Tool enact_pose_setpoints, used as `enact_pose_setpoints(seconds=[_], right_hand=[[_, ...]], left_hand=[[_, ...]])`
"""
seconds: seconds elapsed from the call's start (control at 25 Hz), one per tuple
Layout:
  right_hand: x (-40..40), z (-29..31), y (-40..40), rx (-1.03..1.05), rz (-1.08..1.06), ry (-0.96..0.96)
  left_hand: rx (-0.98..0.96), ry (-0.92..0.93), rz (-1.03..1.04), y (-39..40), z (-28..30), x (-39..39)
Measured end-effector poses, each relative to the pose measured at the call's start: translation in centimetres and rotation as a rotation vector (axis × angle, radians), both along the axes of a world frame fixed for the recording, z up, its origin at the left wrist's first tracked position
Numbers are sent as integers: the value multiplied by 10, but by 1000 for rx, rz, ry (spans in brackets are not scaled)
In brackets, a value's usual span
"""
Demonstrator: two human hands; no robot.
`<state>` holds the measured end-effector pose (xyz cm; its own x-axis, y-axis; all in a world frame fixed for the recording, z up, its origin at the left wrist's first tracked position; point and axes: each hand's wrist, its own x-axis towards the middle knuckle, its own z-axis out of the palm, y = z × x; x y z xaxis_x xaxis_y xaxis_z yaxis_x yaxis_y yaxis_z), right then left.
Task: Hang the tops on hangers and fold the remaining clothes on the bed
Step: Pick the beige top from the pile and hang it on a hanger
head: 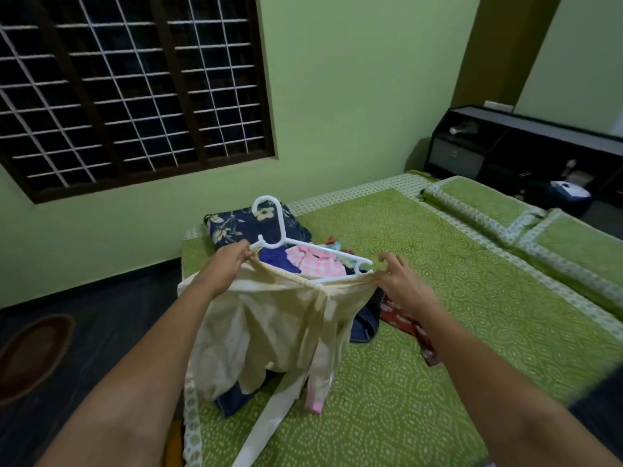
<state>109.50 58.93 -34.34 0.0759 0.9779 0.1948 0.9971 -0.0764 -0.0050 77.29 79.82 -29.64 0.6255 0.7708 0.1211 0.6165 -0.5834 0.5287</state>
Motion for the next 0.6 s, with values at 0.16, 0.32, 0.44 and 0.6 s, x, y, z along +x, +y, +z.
enact_pose_setpoints(seconds=[0.16,0.32,0.44,0.6], right_hand=[[1,5,-13,-11,-240,-41],[6,18,-22,71,-446,91],[9,35,-20,68,-639,343],[21,33,-27,230,-765,557]], left_hand=[[77,-10,-96,-7,-1,17],[168,-17,-165,-14,8,43],[214,10,-207,-14,8,64],[166,12,-174,-13,2,85]])
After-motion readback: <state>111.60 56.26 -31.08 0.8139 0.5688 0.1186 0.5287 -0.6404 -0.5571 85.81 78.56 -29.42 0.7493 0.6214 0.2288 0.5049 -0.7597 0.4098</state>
